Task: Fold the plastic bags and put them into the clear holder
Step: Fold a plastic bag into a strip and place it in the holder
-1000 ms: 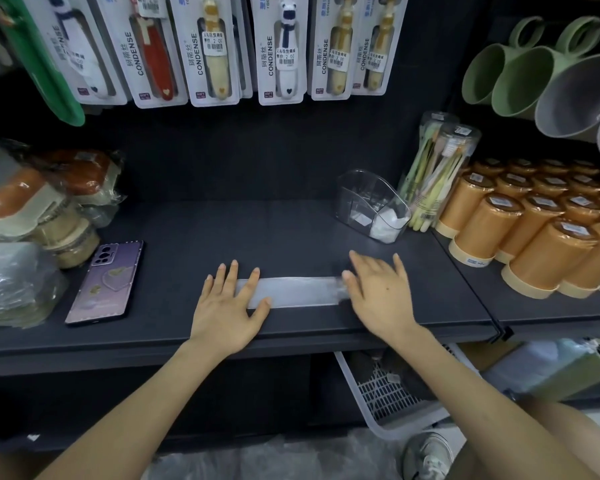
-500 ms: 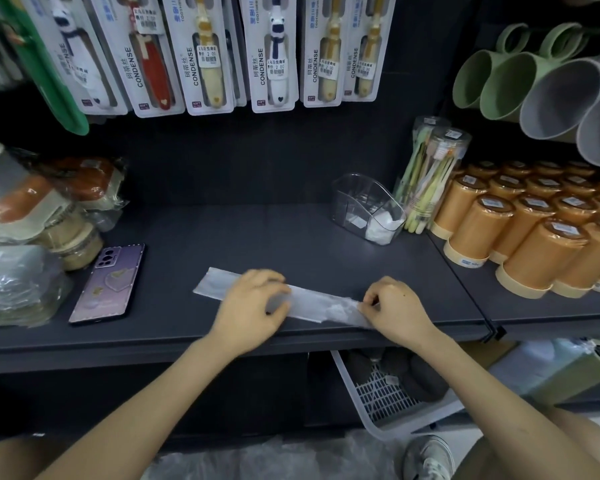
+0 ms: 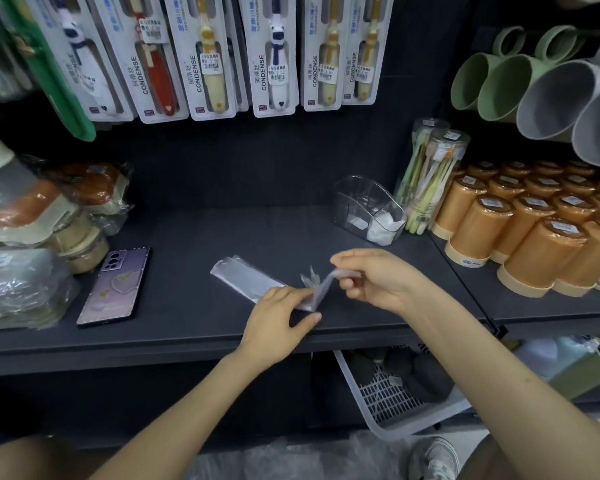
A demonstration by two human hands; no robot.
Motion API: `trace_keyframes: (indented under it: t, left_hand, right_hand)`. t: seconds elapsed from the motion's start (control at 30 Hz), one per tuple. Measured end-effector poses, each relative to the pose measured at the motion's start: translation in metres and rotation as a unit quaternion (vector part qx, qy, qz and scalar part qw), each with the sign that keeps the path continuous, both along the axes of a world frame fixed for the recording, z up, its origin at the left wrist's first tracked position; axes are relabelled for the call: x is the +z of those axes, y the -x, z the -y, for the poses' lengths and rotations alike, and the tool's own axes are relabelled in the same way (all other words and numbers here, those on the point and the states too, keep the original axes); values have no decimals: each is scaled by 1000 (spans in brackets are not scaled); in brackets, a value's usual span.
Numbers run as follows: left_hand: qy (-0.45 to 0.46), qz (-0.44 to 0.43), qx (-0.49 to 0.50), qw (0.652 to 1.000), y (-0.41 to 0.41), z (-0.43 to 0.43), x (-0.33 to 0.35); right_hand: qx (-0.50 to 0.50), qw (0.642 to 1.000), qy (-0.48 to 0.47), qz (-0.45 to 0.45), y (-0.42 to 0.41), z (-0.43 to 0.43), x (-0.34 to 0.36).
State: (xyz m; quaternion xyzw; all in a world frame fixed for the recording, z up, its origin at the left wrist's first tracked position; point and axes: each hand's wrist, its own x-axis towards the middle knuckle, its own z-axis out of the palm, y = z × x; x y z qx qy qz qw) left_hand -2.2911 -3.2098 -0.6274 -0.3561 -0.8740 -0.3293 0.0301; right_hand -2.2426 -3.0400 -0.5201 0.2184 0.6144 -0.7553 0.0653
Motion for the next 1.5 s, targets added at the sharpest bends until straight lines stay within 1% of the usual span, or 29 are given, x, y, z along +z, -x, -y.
trace_keyframes:
  t: [0.07, 0.13, 0.17, 0.23, 0.3, 0.37, 0.43, 0.57, 0.7, 0.73, 0.83, 0.97, 1.07, 1.1, 1.17, 1.27, 1.37, 1.5]
  left_hand:
    - [-70, 45, 45, 996, 0, -4, 5]
    - [-129, 138, 92, 978, 1, -6, 12]
    - [-160, 192, 112, 962, 1, -7, 16]
    - [-226, 282, 137, 922, 2, -7, 23]
    - [-269, 336, 141, 891, 5, -5, 25]
    - [-282, 358, 133, 880, 7, -2, 26]
    - [-285, 374, 123, 874, 9, 2, 25]
    - [-282, 389, 110, 870, 10, 6, 27]
    - [-279, 404, 95, 866, 11, 10, 29]
    - [-285, 416, 94, 858, 12, 11, 30]
    - [-315, 467, 90, 821, 16, 16, 35]
    - [-344, 498, 53, 794, 26, 26, 38]
    - [-378, 554, 73, 738, 38, 32, 39]
    - [-388, 564, 78, 725, 42, 33, 39]
    - [-395, 558, 73, 726, 51, 33, 41]
    - [-397, 530, 86, 745, 66, 33, 41]
    - [-371, 508, 104, 770, 83, 31, 36]
    - [-330, 498, 117, 793, 97, 27, 33]
  right_hand:
    - [-13, 998, 51, -25, 11, 5, 7]
    - [-54, 994, 84, -53, 20, 4, 4]
    - [-79, 993, 72, -54, 23, 2, -1]
    - [-99, 995, 2, -23, 26, 4, -16]
    - [-63, 996, -68, 9, 27, 12, -33]
    - [-8, 991, -135, 23, 26, 23, -46]
    - [28, 985, -168, 20, 27, 31, -51]
    - [14, 989, -147, -5, 32, 37, -58]
    - [8, 989, -138, -52, 29, 34, -65]
    - [12, 988, -137, -64, 28, 32, -66]
    - [29, 986, -144, -84, 25, 26, -67]
    - [83, 981, -161, -65, 23, 19, -67]
    - [135, 964, -227, -32, 23, 16, -67]
    - [145, 958, -245, -23, 23, 16, -66]
    - [152, 951, -269, -13, 25, 16, -65]
    - [152, 943, -297, -3, 27, 16, -63]
    - [151, 935, -322, 7, 29, 14, -62]
    - [130, 927, -352, 8, 32, 13, -65]
